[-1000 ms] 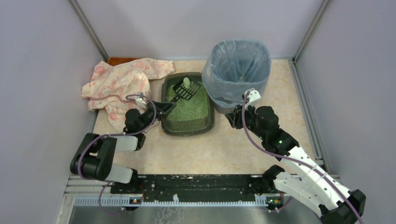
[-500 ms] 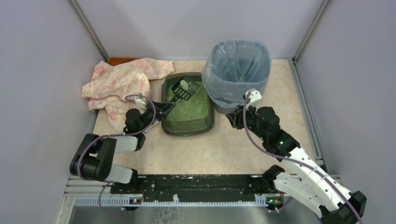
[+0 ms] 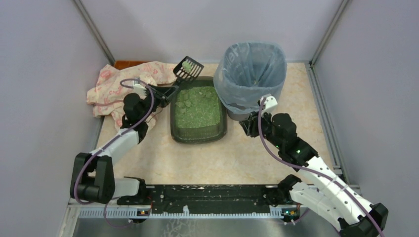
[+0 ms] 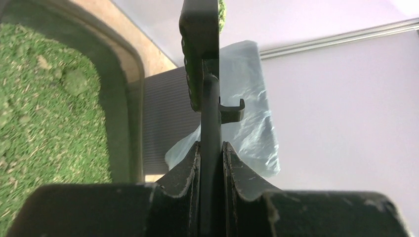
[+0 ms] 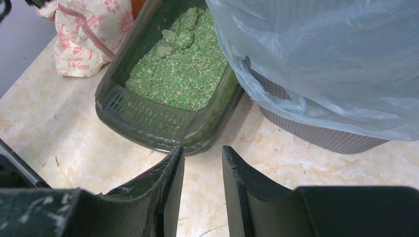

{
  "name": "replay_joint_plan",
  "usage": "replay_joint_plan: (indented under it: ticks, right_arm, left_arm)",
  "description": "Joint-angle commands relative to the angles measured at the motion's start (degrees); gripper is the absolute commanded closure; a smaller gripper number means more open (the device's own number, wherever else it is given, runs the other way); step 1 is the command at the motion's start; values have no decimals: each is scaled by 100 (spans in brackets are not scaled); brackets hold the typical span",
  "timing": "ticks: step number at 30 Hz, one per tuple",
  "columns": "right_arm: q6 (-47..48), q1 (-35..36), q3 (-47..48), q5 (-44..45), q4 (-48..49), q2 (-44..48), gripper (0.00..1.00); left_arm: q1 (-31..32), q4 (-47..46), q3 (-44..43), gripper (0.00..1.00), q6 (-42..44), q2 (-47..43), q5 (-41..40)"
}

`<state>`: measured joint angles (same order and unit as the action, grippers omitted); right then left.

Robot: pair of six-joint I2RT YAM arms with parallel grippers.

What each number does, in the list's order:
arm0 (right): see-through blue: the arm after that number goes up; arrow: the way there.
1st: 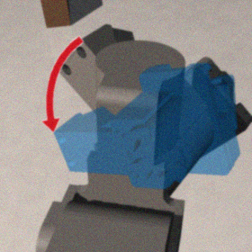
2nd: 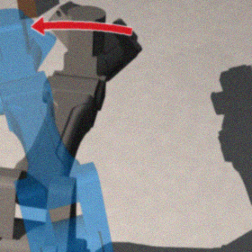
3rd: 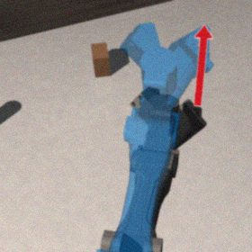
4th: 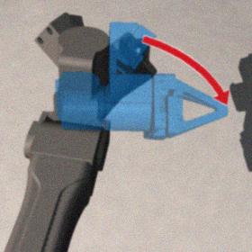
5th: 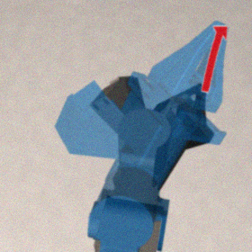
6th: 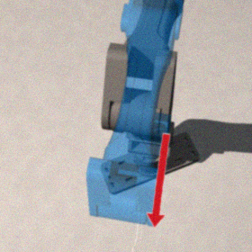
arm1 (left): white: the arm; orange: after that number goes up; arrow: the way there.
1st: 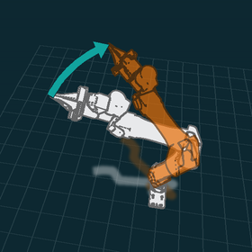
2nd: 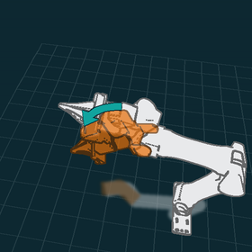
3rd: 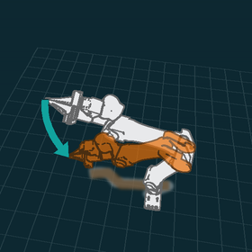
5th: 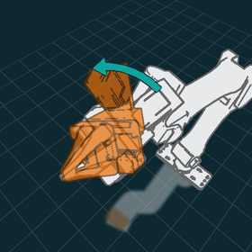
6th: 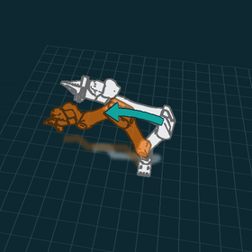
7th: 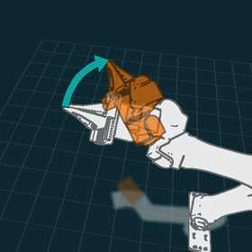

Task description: Clean the litter box

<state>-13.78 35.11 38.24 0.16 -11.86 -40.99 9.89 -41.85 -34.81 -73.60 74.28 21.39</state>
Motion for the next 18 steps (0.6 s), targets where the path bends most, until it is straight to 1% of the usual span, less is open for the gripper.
replay_joint_plan:
  ticks: [1,5,9,14,18]
  right_arm:
    - [-165,-11,215,-152,94,74,65]
    - [-373,-13,307,-307,46,243,65]
    - [-467,-13,353,-224,-134,492,66]
    - [-338,-11,552,-45,-547,688,66]
    - [-300,-13,579,-43,-687,775,66]
  left_arm:
    - [-22,874,-624,100,-3,-33,-41]
    - [-22,941,-1097,100,-164,213,105]
    - [-25,991,-1608,100,-213,514,240]
    - [11,1129,-2033,100,-135,673,86]
    - [77,1243,-2526,100,-84,962,73]
